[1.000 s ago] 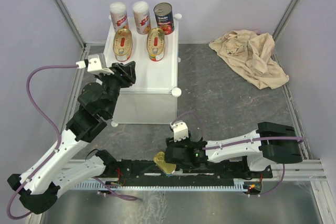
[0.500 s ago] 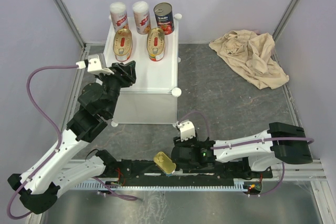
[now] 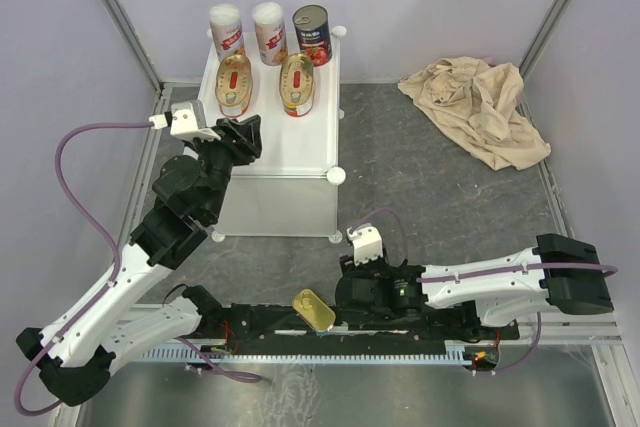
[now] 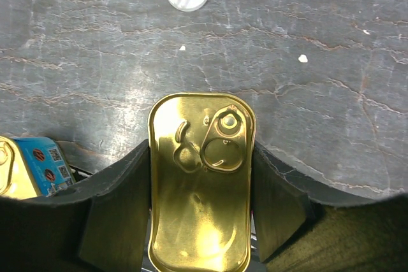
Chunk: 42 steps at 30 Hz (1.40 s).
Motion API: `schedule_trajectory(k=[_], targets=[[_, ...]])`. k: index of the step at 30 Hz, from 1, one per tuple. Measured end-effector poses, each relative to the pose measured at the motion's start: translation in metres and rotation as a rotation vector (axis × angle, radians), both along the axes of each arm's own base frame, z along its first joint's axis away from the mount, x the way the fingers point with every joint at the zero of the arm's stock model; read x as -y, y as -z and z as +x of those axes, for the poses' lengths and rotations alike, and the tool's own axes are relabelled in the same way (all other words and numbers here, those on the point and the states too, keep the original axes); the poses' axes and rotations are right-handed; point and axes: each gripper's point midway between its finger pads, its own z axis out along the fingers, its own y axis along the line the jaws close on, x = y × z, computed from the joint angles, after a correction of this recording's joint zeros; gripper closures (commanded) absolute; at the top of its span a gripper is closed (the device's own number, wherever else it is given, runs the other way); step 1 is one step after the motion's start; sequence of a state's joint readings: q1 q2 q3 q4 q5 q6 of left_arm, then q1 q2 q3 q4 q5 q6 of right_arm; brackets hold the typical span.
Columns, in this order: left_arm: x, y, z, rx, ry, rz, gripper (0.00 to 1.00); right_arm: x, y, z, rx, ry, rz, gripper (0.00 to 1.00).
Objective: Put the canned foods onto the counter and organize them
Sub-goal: Pick up the canned food from the center of the board, then place the canned food on the counter.
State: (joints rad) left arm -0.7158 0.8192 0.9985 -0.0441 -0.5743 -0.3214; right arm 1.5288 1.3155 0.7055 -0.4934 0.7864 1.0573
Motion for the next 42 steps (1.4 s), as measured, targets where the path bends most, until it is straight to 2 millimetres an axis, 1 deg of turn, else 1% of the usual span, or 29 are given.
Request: schedule_trajectory(k=[4,9,17,22,27,29,32,34,36,42], targets=[[0.002,-0.001,0.0,0.003,0.008,-0.001,0.41,0.006,-0.004,0.001,0.003,0.008,-0.004,0.58],[0.002,-0.002,0.0,0.008,0.009,-0.006,0.41,0.017,-0.02,0.005,0.03,0.035,0.029,0.59],[0.002,-0.002,0.0,0.009,0.011,-0.006,0.41,0.05,-0.044,0.019,0.078,0.107,0.059,0.61],[0.004,0.0,0.001,0.006,0.012,-0.003,0.41,0.072,-0.057,0.039,0.096,0.181,0.073,0.62],[0.008,0.003,0.004,-0.003,0.025,0.007,0.41,0.093,-0.059,0.059,0.099,0.242,0.025,0.63],[0.009,0.004,0.004,-0.006,0.027,0.009,0.41,0.098,-0.063,0.065,0.099,0.251,0.013,0.63],[0.01,0.004,0.005,-0.006,0.03,0.01,0.41,0.102,-0.082,0.074,0.111,0.258,0.009,0.63],[0.01,0.004,0.004,-0.006,0.031,0.011,0.41,0.102,-0.101,0.082,0.132,0.263,0.023,0.64],[0.011,0.004,0.004,-0.006,0.033,0.011,0.41,0.1,-0.125,0.091,0.157,0.266,0.049,0.64],[0.011,0.005,0.004,-0.006,0.035,0.011,0.41,0.096,-0.186,0.11,0.221,0.262,0.091,0.65]])
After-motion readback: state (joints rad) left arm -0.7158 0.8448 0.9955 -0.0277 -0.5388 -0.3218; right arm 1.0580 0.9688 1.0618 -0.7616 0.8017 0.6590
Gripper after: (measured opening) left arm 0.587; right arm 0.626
